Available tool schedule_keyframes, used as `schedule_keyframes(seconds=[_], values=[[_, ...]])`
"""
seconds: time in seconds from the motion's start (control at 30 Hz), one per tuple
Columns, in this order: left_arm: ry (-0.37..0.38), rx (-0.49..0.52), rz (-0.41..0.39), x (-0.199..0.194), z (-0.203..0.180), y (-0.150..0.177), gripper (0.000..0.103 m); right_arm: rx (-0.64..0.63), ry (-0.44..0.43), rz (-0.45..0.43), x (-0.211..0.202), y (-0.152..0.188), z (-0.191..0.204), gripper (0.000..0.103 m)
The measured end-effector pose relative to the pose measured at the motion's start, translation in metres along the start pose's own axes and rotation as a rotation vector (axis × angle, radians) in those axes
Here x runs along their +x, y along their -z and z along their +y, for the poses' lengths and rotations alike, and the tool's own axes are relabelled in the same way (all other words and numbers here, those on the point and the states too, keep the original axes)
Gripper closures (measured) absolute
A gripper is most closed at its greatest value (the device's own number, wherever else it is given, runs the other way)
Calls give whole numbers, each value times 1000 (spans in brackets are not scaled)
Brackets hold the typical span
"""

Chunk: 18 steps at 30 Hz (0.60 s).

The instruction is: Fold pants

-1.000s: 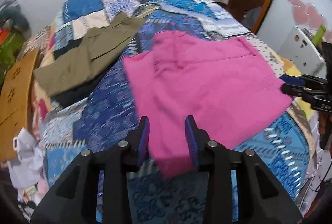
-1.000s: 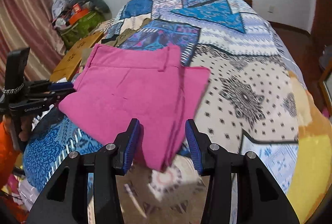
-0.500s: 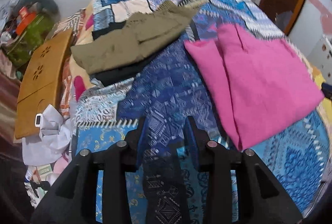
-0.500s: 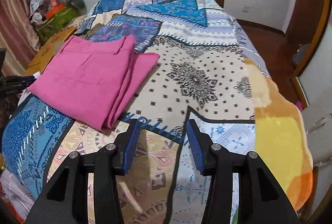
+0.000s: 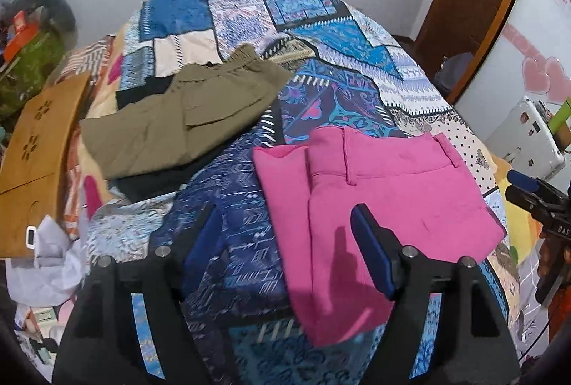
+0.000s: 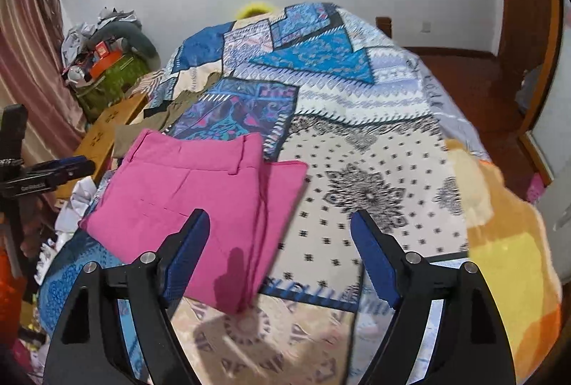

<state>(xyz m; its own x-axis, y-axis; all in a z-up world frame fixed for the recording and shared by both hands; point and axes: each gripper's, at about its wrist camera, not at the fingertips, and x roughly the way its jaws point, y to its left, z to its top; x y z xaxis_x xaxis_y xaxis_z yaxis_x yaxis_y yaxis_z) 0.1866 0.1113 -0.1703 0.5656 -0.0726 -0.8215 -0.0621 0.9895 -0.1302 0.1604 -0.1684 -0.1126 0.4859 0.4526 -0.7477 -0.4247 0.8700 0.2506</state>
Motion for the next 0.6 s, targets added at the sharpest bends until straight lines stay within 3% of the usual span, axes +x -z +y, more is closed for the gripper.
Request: schedule_keyframes(seconds=[0.43, 0.6], values=[[54, -49, 90, 46, 7, -1, 30, 69, -135, 144, 51, 7, -8, 25], [116, -9, 78, 47, 1, -2, 53, 53, -173, 134, 54, 4, -3, 40]])
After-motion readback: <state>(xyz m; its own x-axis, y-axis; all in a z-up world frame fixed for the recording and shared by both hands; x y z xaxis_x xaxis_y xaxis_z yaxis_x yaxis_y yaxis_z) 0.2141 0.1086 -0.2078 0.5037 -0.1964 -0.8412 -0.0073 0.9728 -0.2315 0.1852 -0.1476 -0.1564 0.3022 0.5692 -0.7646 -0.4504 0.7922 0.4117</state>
